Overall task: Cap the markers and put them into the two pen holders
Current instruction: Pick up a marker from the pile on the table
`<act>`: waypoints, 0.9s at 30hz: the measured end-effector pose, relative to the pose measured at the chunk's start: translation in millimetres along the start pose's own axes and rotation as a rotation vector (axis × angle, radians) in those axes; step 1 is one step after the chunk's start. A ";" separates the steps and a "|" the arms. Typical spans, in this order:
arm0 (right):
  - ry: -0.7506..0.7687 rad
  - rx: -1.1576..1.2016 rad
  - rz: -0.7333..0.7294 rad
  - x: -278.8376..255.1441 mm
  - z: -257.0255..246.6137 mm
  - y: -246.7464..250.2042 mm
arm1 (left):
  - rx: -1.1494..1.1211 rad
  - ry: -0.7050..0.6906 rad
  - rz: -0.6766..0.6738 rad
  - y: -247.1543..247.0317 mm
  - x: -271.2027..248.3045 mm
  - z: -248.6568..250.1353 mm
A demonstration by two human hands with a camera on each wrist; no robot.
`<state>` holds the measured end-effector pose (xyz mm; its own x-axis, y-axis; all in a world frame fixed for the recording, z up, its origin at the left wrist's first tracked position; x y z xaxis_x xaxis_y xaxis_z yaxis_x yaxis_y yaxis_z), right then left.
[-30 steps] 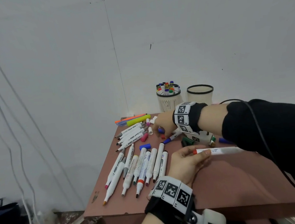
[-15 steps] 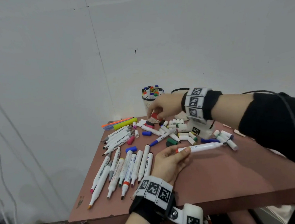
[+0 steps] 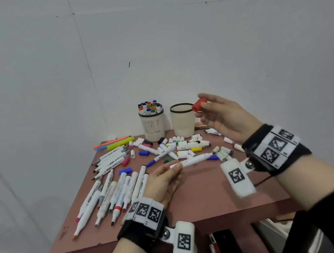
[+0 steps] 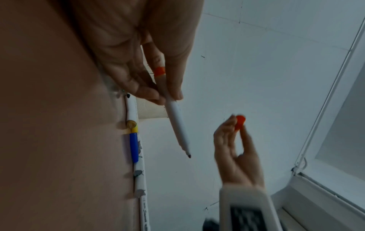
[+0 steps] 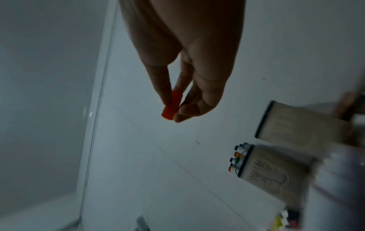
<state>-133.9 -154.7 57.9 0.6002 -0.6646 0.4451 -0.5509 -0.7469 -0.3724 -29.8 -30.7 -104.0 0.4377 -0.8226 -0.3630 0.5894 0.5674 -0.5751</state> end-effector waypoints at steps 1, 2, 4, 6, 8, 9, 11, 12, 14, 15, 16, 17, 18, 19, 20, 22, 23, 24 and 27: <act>-0.015 0.082 0.064 -5.9 5.2 10.4 | -0.009 -0.004 0.002 0.9 -0.2 0.5; -0.026 0.160 0.120 -11.4 10.9 20.2 | -0.020 -0.008 0.005 1.7 -0.1 1.1; -0.043 0.286 0.219 -22.3 23.2 37.0 | -0.034 -0.021 0.011 3.0 -0.1 2.4; -0.065 0.388 0.319 -32.9 38.5 51.9 | -0.036 -0.045 0.011 2.7 -0.8 4.9; -0.101 0.475 0.389 -43.3 55.8 60.5 | -0.035 -0.078 0.020 3.3 -1.7 8.4; -0.119 0.491 0.408 -47.5 64.1 63.3 | -0.036 -0.093 0.027 4.2 -2.0 10.1; -0.142 0.512 0.433 -52.7 77.8 67.2 | -0.037 -0.113 0.038 5.9 -2.2 12.4; -0.146 0.533 0.450 -53.7 83.3 69.7 | -0.034 -0.119 0.039 6.2 -1.8 12.9; -0.147 0.586 0.487 -53.6 89.7 74.0 | -0.023 -0.126 0.039 6.4 -1.1 13.3; -0.142 0.604 0.495 -52.5 91.1 75.5 | -0.020 -0.131 0.039 6.7 -0.6 13.6; -0.137 0.610 0.499 -51.7 91.9 76.7 | -0.019 -0.136 0.039 7.0 -0.2 14.1; -0.139 0.598 0.500 -51.4 92.8 77.7 | -0.017 -0.143 0.039 7.0 -0.2 14.8; -0.147 0.570 0.497 -51.5 94.0 78.7 | -0.016 -0.151 0.039 7.2 -0.1 15.7; -0.159 0.535 0.485 -51.7 95.4 79.0 | -0.017 -0.162 0.039 7.4 0.0 16.8; -0.173 0.498 0.469 -52.1 96.0 78.5 | -0.020 -0.172 0.041 7.8 0.2 17.7; -0.195 0.435 0.439 -53.7 96.7 77.1 | -0.028 -0.188 0.044 9.1 0.2 19.2; -0.198 0.408 0.427 -54.1 96.9 77.5 | -0.028 -0.193 0.044 9.3 0.5 19.6; -0.198 0.382 0.415 -53.9 97.3 78.4 | -0.027 -0.199 0.043 9.3 0.9 20.1; -0.205 0.317 0.379 -54.7 99.5 78.8 | -0.023 -0.213 0.041 9.4 1.3 21.0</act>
<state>-152.4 -179.3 -76.8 0.5116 -0.8559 0.0752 -0.5682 -0.4027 -0.7177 -9.4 -25.6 -94.5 0.5963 -0.7706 -0.2249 0.5531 0.5974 -0.5807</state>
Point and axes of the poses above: each hand's wrist, its own x-axis towards the middle knuckle, its own y-axis out of the back of the hand, z = x × y, the point moved 10 cm from there along x, towards the middle knuckle, and after that the axes turned 13 degrees about y, right-handed, at the moved point
